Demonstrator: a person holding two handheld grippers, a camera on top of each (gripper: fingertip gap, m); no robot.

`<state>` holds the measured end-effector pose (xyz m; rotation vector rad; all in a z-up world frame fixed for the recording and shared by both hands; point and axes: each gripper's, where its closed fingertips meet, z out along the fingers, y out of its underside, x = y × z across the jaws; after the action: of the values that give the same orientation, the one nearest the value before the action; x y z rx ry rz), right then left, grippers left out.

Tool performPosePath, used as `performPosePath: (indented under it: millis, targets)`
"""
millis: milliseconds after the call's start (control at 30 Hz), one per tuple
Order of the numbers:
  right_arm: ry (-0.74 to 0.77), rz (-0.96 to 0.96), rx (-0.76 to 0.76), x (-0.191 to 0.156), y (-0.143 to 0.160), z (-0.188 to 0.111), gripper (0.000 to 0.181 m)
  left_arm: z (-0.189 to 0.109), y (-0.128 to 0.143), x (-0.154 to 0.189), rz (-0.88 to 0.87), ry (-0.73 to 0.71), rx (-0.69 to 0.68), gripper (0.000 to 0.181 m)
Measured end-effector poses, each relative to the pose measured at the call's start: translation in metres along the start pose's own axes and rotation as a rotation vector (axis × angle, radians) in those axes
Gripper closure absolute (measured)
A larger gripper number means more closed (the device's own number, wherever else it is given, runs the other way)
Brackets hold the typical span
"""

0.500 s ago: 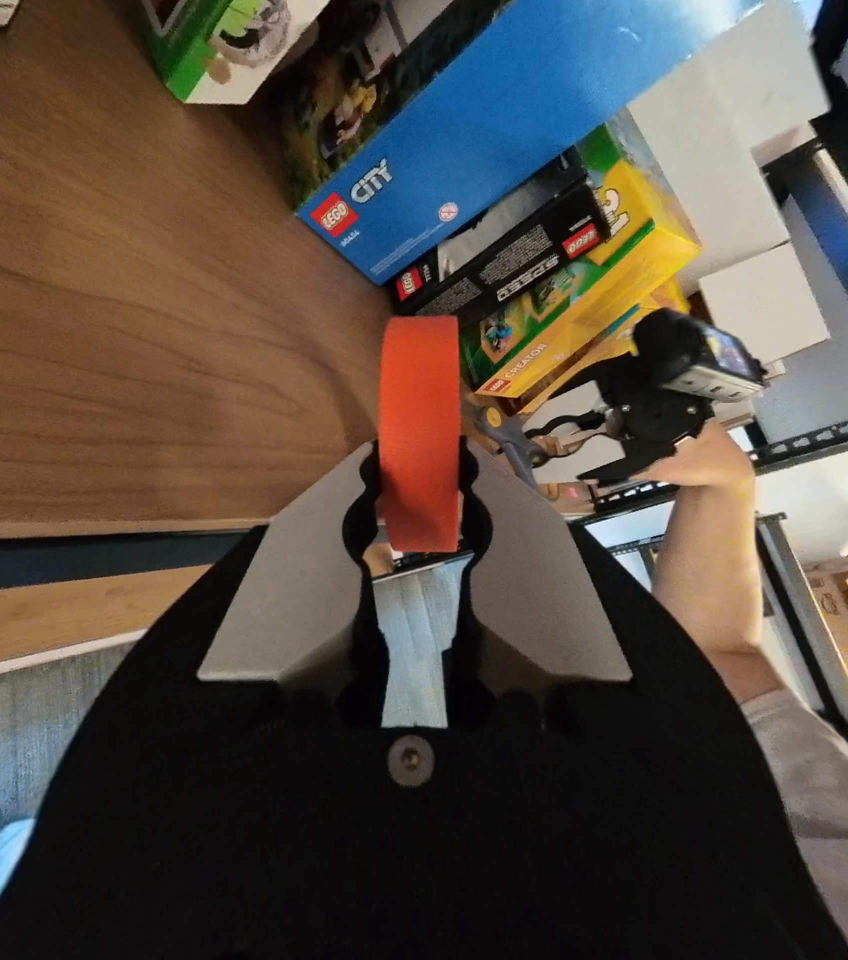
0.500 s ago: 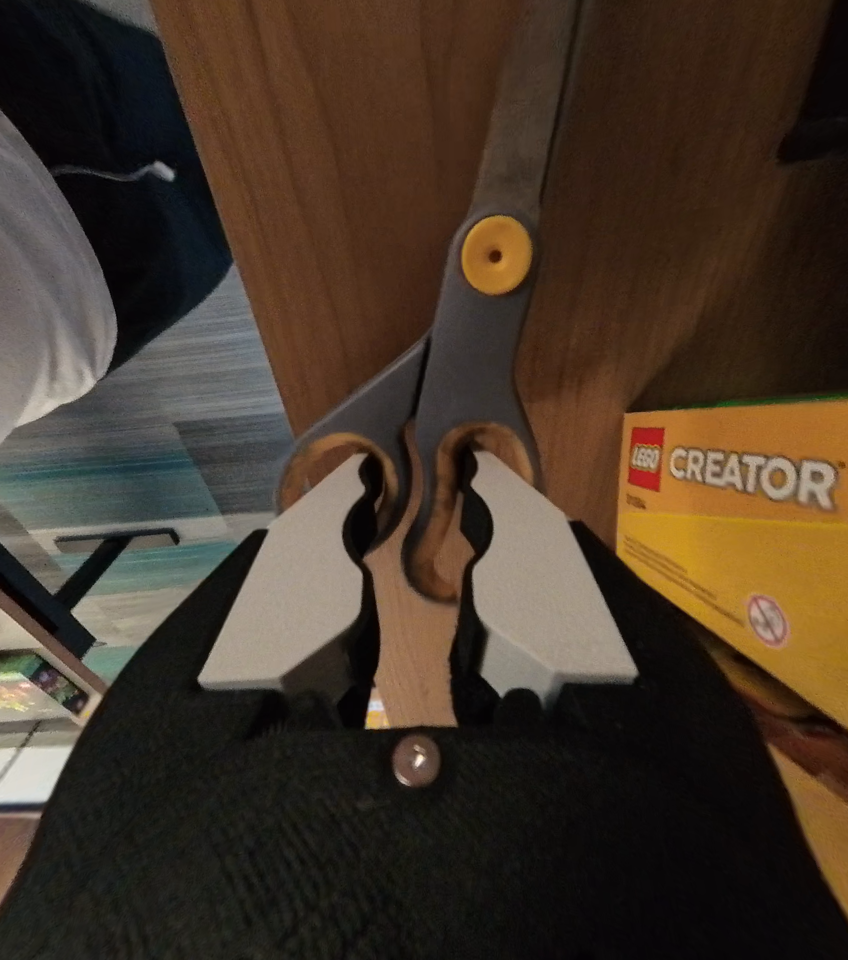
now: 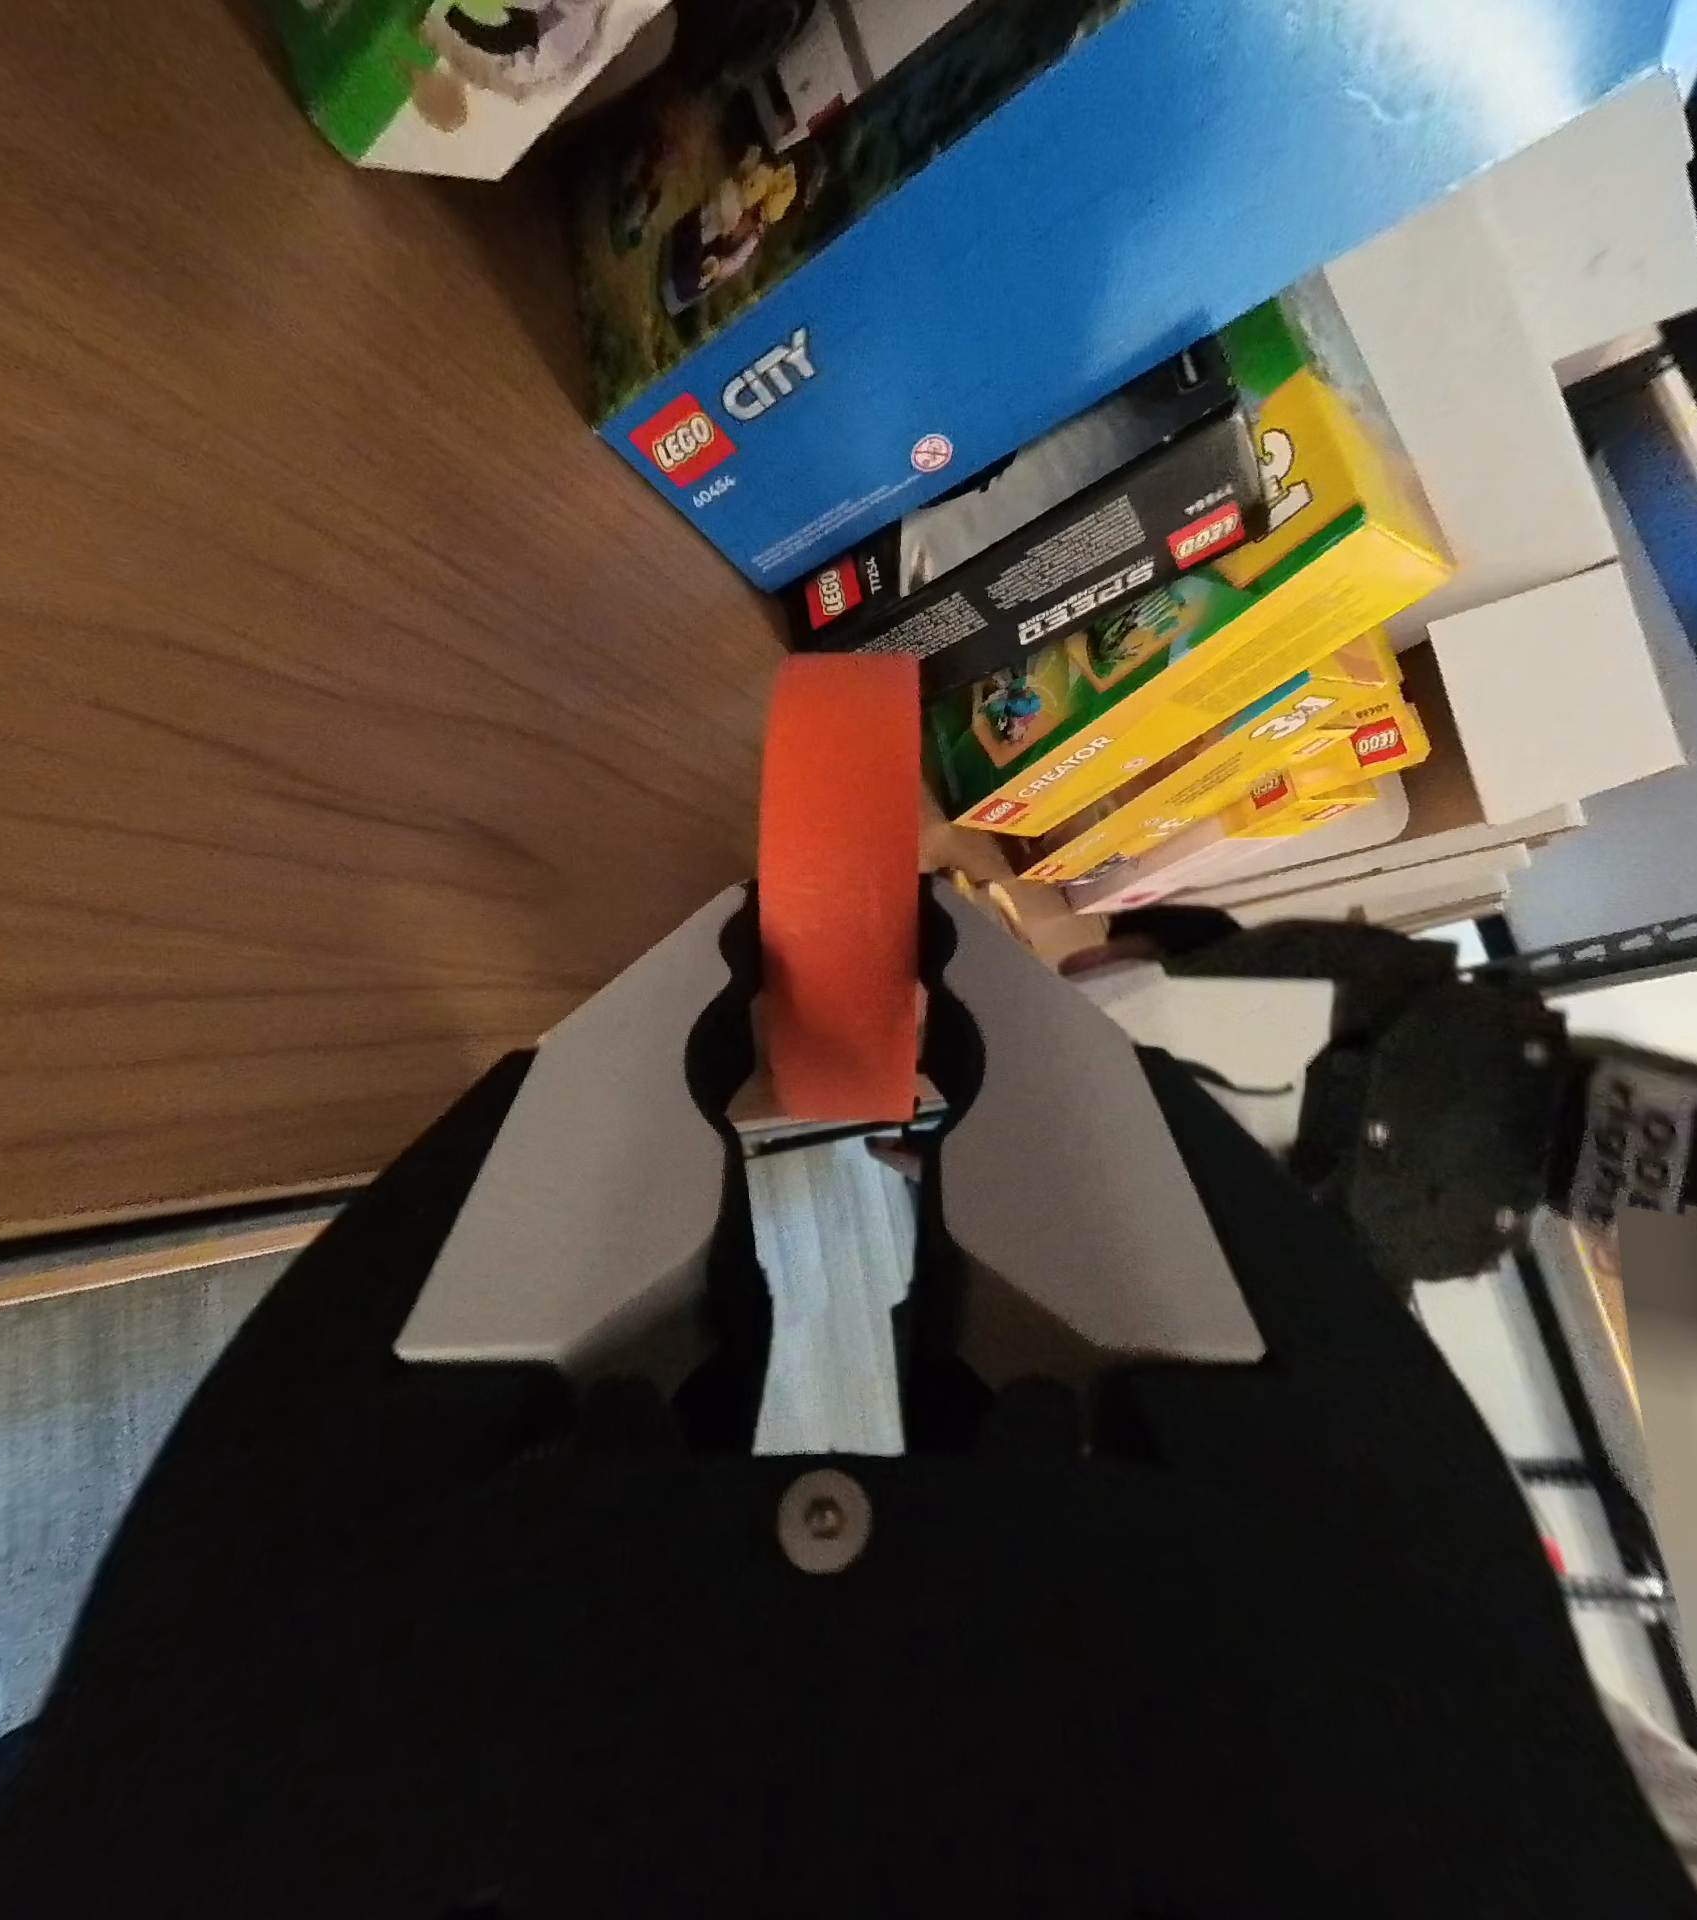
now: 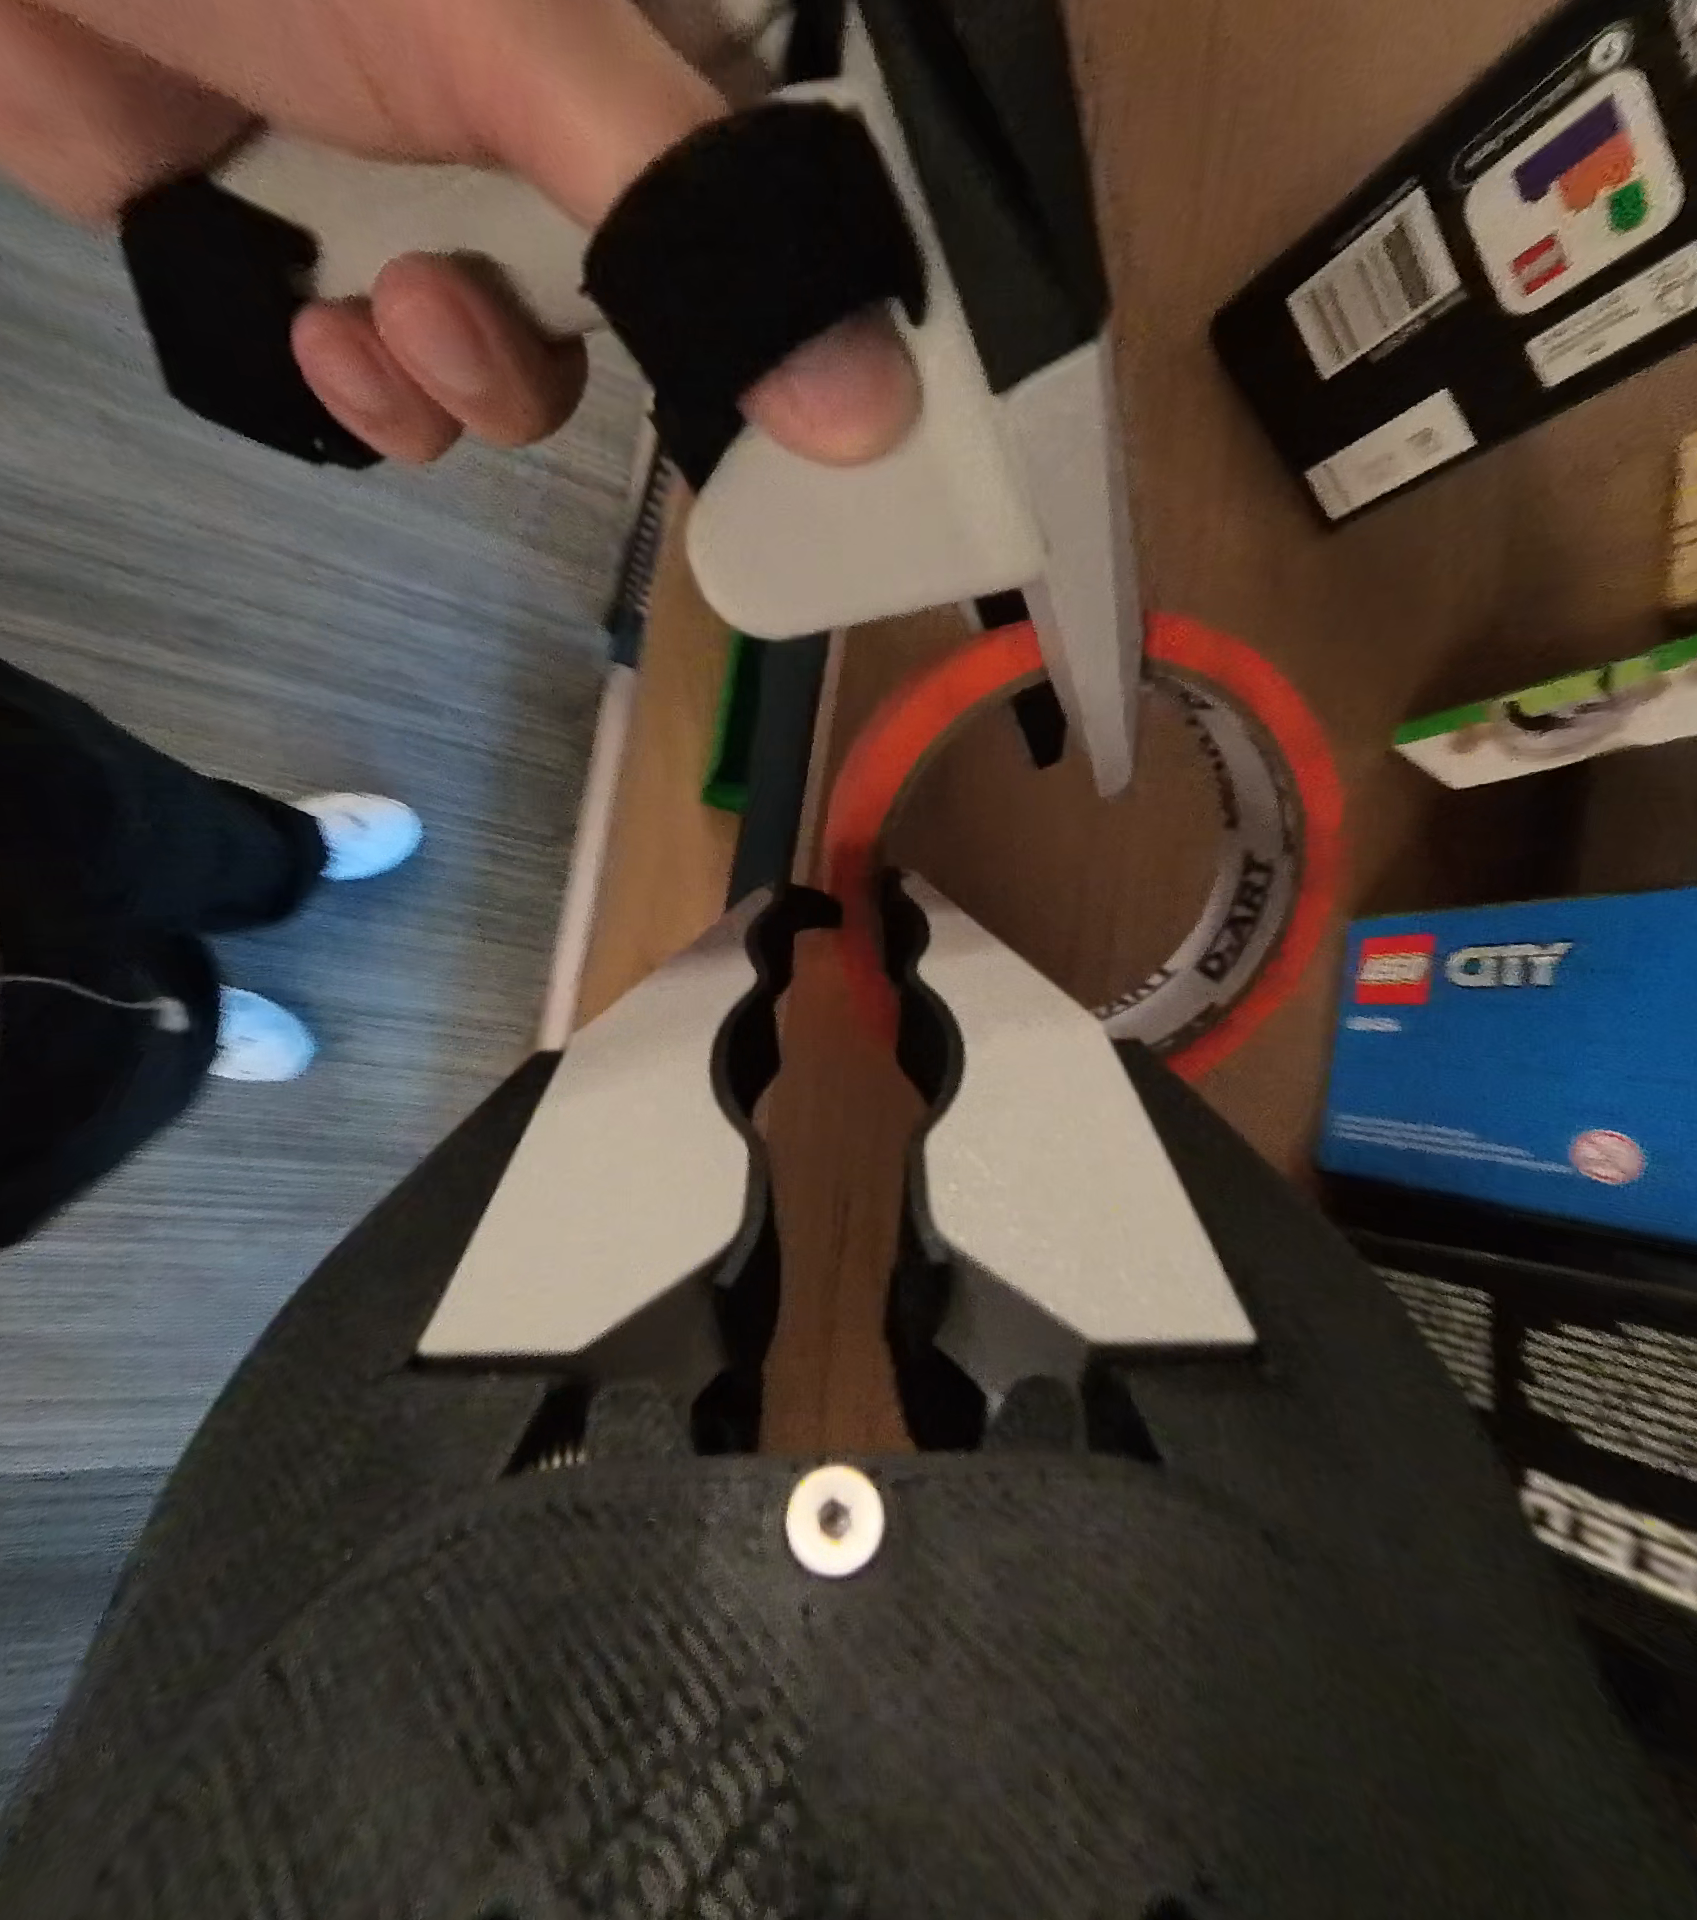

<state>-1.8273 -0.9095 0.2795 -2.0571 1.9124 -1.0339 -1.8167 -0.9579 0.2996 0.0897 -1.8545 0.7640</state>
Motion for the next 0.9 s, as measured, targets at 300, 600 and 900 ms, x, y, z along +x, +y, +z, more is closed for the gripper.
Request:
performPosePath:
  millis: [300,600,900]
  targets:
    - [-0.111,0.010,-0.045,0.007,-0.021,0.013,0.168,-0.009,-0.019,-0.010,-0.005,0.082,-0.031,0.155]
    - [-0.039,0.122,-0.075,0.047,-0.027,0.010,0.156,-0.129,-0.080,-0.032,0.880,-0.008,-0.052,0.127]
    - [0.726,0.151,0.490,0.149,-0.188,-0.002,0.121,-0.157,-0.219,0.016,1.835,-0.056,0.207,0.118]
